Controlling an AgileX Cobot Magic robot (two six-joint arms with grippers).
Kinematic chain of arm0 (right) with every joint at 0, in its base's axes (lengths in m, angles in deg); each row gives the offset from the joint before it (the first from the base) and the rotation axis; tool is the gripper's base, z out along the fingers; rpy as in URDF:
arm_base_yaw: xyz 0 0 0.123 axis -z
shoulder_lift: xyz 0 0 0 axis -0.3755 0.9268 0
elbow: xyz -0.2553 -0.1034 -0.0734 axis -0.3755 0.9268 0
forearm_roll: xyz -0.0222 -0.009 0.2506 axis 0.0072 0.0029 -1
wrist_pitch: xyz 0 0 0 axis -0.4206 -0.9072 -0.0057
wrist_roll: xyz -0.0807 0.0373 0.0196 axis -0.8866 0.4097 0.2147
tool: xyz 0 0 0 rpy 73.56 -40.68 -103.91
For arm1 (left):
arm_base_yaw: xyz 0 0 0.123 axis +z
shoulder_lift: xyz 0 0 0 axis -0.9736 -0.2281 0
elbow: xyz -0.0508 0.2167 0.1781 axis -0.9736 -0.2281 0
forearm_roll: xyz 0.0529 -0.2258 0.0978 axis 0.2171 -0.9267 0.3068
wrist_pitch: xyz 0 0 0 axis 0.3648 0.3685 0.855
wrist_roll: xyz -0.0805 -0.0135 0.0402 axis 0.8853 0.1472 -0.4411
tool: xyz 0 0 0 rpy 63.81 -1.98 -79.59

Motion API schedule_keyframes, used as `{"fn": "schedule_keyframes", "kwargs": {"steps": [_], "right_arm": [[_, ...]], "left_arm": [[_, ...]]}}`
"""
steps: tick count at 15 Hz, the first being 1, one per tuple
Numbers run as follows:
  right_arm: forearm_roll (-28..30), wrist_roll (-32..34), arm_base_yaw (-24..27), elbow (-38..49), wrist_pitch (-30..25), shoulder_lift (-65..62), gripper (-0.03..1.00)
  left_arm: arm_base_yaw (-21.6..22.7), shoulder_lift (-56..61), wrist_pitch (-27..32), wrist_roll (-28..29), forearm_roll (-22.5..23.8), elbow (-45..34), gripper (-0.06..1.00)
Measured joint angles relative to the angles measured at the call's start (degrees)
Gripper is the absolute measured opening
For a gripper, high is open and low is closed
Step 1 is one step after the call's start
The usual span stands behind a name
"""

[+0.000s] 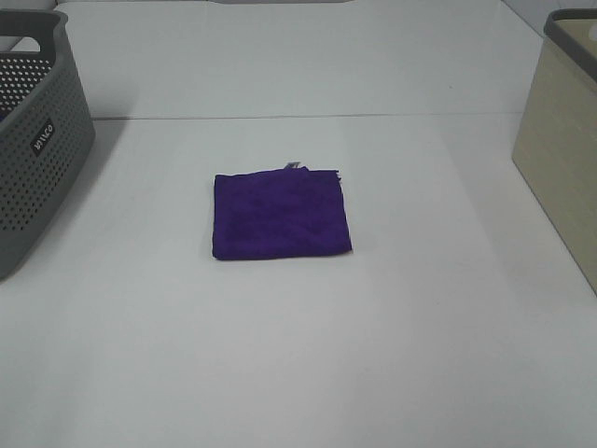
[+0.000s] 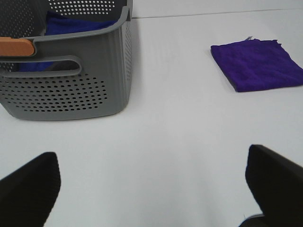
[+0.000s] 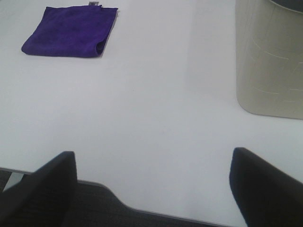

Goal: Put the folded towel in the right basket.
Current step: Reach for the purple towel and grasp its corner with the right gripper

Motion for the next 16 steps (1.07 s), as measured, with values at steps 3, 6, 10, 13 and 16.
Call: {"fn": "schedule_keyframes", "kwargs": {"steps": [3,6,10,13,16], "right_arm": [[0.0,0.0,0.0,0.0,0.0,0.0,0.85],[0.0,0.0,0.0,0.0,0.0,0.0,0.85],[0.0,0.0,0.0,0.0,0.0,0.0,0.85],[0.0,0.0,0.0,0.0,0.0,0.0,0.85],[0.0,0.0,0.0,0.0,0.0,0.0,0.85]], "left_arm": [[0.0,0.0,0.0,0.0,-0.1,0.0,0.99],[0.0,0.0,0.0,0.0,-0.1,0.0,0.99],[1.9,0.0,0.0,0.0,-0.1,0.0,0.99],[2.0,0.0,0.0,0.0,-0.1,0.0,0.99],[2.0,0.0,0.0,0.0,-0.1,0.0,0.99]]}}
